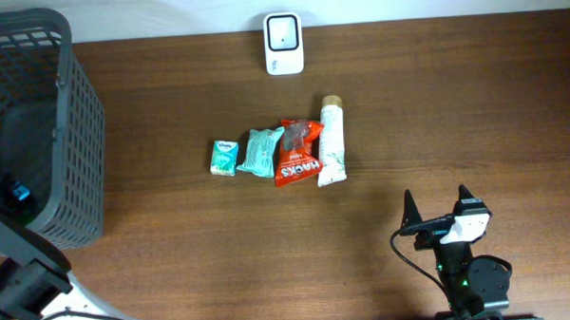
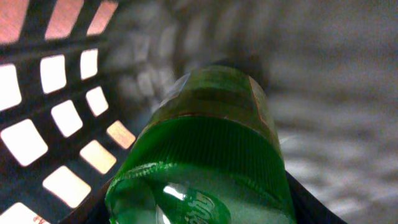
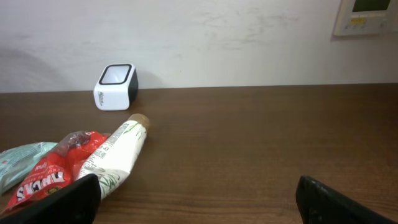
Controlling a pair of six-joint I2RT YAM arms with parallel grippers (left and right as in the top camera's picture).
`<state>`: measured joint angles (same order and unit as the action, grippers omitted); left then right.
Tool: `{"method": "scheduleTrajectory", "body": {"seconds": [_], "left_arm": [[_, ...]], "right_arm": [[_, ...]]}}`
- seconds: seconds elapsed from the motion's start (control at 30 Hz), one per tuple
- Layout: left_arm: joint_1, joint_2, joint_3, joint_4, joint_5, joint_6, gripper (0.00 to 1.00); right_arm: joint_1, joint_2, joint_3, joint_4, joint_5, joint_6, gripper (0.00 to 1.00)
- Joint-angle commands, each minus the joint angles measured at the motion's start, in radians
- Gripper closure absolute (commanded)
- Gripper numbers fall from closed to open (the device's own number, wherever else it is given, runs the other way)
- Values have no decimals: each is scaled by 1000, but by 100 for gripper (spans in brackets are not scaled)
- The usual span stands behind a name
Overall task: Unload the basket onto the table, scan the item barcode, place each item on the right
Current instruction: 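Reach the left gripper into the basket and grasp the green-capped jar, then carry the green-capped jar out and set it above the tissue pack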
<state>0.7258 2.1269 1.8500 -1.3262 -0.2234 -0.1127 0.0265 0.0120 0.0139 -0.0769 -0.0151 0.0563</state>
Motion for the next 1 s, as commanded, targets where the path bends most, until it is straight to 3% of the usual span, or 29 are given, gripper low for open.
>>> {"method": "scheduleTrajectory", "body": {"seconds": [0.0, 0.53, 0.73, 0.83, 0.93, 0.97], "left_arm": [[-12, 18, 121, 6, 188, 3, 68], [-137, 15, 563, -91, 245, 2, 68], [-137, -6, 787, -108, 470, 2, 67], [-137, -34, 878, -108, 494, 1, 65], [-137, -87, 915, -92, 669, 1, 67], [-137, -114, 916, -71, 789, 1, 67]], "right_arm": [[-5, -5, -8, -2, 9, 3, 1], [-5, -5, -8, -2, 9, 3, 1], [-5, -5, -8, -2, 9, 3, 1], [-5, -5, -8, -2, 9, 3, 1], [-5, -5, -8, -2, 9, 3, 1], [-5, -5, -8, -2, 9, 3, 1]]}}
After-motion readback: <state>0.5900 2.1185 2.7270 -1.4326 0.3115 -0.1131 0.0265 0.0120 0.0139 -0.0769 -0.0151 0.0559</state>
